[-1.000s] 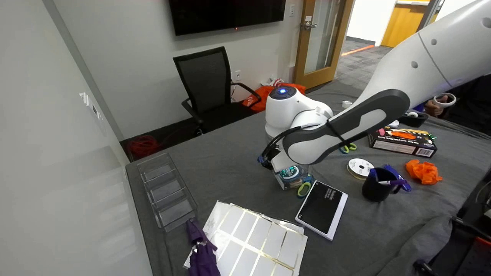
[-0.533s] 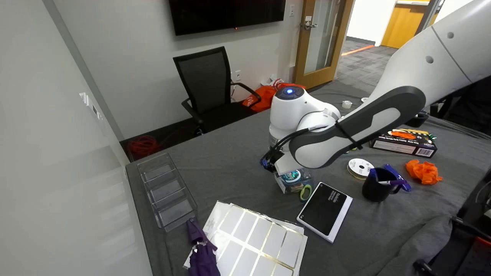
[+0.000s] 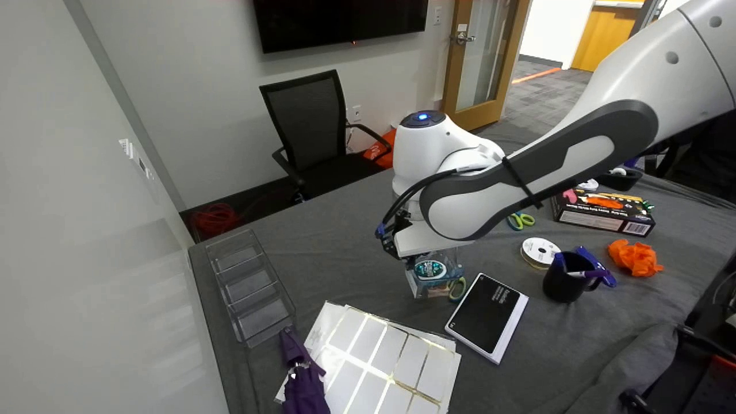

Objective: Put the clear object directly on the table

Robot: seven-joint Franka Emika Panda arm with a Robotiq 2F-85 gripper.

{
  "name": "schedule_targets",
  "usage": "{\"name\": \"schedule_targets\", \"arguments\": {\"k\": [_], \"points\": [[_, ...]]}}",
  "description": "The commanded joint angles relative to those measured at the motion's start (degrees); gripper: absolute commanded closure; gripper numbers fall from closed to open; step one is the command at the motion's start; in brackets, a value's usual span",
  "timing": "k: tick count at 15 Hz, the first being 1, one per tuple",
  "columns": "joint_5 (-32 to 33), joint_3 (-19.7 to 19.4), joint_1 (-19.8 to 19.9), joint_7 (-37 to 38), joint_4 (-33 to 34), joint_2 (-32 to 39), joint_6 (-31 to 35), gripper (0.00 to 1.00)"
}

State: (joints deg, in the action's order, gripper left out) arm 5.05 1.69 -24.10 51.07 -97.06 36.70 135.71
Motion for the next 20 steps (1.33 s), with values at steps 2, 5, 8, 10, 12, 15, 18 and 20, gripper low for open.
{"name": "schedule_targets", "arguments": {"k": [2, 5, 8, 10, 12, 15, 18, 20], "points": [[-0.82, 0.01, -0.21, 4.39, 1.95, 1.38, -0.26, 0.99], [-0.29, 0.12, -0.01, 4.4, 2.69, 2.29, 0.04, 0.99], [0.48, -0.76, -0.42, 5.19, 4.18, 4.35, 0.76, 0.7], [0.37, -0.85, -0.21, 4.86, 4.9, 5.31, 1.41, 0.64], [-0.22, -0.31, 0.3, 3.51, 4.88, 5.04, 1.57, 0.5], [-0.27, 0.54, 0.86, 0.6, 1.88, 1.74, 0.91, 0.28], [-0.44, 1.29, 1.54, -3.8, -0.2, -2.32, -0.67, 0.09], [-0.91, 2.13, 2.46, -7.78, -2.65, -6.15, -0.69, 0.0]]}}
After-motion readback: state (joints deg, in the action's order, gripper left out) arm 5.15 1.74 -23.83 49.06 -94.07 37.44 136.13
